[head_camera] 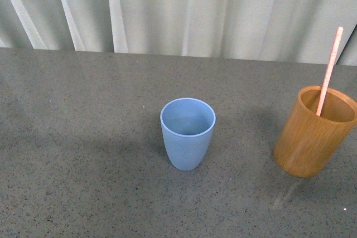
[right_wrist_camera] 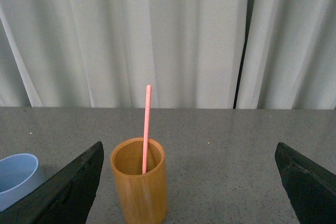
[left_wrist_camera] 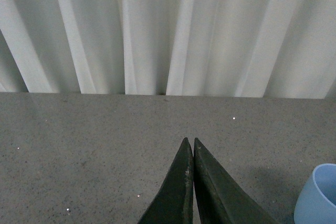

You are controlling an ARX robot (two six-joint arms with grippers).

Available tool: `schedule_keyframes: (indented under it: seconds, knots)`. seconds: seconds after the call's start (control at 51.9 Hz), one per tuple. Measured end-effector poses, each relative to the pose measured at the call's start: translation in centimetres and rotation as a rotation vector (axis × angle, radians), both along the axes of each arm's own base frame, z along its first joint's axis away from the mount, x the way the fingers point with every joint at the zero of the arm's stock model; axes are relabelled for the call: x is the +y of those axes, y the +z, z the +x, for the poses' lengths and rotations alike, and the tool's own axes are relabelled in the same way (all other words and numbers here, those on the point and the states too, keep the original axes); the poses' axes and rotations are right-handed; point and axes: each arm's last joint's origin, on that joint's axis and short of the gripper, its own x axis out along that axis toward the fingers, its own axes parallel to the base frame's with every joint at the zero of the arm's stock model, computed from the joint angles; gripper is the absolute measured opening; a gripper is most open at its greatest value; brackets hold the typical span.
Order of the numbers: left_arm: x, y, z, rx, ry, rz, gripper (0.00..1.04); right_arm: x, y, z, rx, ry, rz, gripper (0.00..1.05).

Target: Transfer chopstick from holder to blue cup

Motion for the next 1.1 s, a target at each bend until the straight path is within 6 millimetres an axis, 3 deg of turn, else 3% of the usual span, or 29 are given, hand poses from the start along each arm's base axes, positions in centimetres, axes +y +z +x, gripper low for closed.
schedule_keyframes:
  seconds: [0.193,0.405,1.099]
  knots:
    - [1.4,-0.7,-1.8,0.002,0.006,-0.001,0.04,0.0,0.0,0.0,0.000,0.000,0.000,0.95]
    - [1.4,-1.7,-3.2,-0.006,0.004,-0.001,0.04,0.0,0.0,0.0,0.000,0.000,0.000,0.95]
    - [1.4,-0.9,-5.9,-0.030,0.004,-0.001,0.04,0.0,0.0,0.0,0.000,0.000,0.000,0.95]
